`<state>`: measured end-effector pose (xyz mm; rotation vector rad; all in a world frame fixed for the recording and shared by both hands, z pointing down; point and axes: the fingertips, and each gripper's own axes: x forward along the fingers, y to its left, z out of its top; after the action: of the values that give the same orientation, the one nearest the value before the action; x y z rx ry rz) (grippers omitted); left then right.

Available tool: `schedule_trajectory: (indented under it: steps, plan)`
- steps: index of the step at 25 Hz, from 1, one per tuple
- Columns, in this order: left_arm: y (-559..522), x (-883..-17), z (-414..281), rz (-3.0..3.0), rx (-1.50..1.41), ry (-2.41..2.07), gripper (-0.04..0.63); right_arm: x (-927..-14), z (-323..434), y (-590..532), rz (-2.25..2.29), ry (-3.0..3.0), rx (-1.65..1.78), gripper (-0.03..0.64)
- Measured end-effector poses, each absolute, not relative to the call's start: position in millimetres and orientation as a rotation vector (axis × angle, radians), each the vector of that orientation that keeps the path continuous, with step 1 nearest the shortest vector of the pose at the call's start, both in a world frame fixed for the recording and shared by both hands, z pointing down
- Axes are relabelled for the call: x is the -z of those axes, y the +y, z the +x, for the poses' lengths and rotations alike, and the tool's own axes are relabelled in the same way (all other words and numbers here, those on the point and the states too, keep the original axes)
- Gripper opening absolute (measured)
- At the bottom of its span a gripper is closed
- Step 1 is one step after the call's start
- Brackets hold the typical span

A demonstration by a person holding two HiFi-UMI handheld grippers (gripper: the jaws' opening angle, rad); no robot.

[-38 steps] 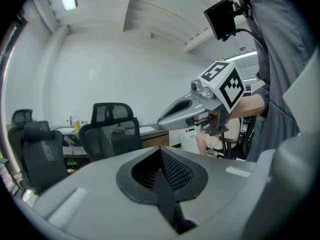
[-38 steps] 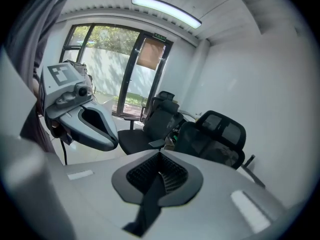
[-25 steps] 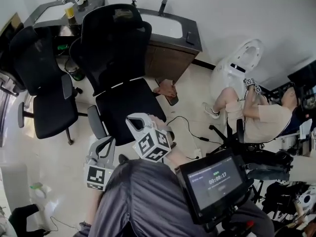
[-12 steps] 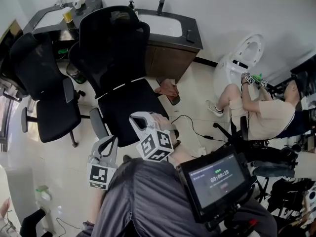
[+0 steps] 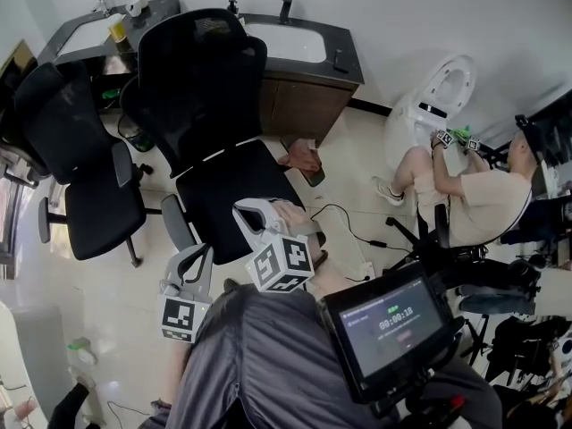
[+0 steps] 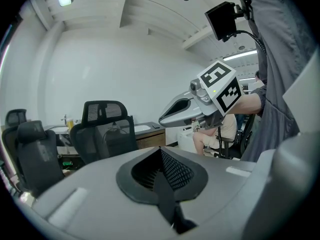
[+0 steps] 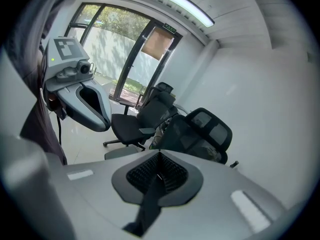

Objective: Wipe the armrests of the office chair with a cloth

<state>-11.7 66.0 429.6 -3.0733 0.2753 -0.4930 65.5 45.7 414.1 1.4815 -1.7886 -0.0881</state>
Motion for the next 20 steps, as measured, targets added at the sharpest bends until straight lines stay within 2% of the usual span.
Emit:
schedule_trajectory:
  steps: [20]
  plan:
    - [60.2,-431.6,-15.0,-3.073,0.505,0.300,0.017,-413.8,64.9,40.5,1.446,-1.747,0.126,0.000]
